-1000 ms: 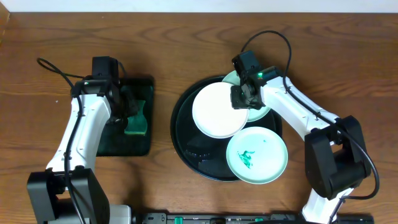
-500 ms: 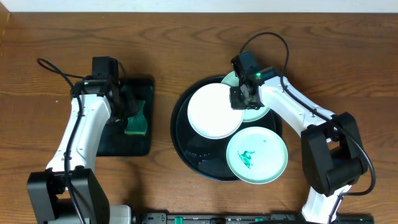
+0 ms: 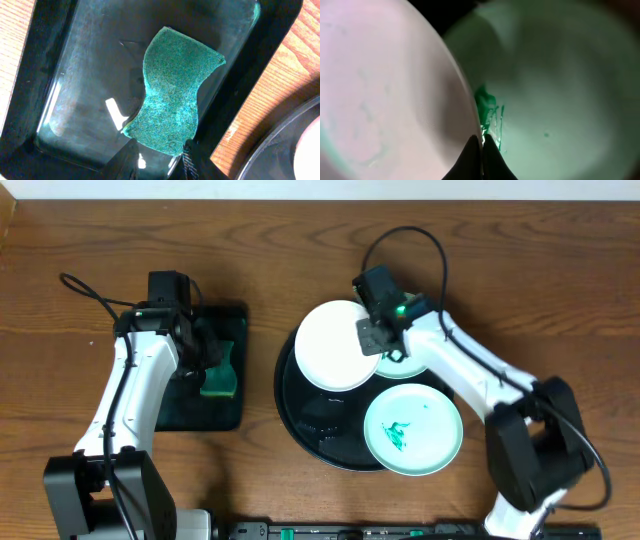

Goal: Clean dirty plates on tray and stack at the side
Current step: 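Grip the white plate rim with the right gripper and tilt it up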

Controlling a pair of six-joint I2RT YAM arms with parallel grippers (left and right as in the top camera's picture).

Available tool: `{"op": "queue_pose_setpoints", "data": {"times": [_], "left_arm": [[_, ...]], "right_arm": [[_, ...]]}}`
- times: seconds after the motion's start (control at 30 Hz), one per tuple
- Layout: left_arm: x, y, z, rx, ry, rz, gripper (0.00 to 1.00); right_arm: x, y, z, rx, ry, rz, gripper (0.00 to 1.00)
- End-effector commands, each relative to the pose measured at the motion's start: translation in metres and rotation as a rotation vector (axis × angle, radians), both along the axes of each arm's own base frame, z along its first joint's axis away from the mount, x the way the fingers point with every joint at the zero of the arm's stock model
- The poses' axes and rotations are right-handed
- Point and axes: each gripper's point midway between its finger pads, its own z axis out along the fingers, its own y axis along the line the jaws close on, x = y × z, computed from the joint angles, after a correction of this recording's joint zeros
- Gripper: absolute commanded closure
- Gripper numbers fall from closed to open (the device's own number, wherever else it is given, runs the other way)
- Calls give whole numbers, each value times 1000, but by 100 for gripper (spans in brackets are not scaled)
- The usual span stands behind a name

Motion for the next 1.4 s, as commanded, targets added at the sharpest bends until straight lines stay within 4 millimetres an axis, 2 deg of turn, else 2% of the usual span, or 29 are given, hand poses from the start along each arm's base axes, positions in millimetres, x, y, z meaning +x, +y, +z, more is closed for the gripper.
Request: {"op": "queue_pose_setpoints", "data": {"times": [0.0,0.17,0.4,0.6,0.7,0.87,1.37], "left_arm": [[3,2,5,7,-12,12,69],[3,2,5,7,-11,12,69],[3,2,5,6,-11,12,69],[3,2,5,7,-11,12,69],[3,2,5,7,-11,12,69],[1,2,5,6,-4,12,69],[-1,2,4,6,3,12,69]], "right_arm": [[3,8,67,-156,-242,102,99],[-2,10,109,-312,-407,130,99],[-8,13,161,-645,-618,176,99],[-30,48,191,-809,-732,289,99],[-44,60,198,-865,-758,334,99],[-58,65,207,-942,-783,347,99],[-62,69,206,-971,-773,390,99]]}}
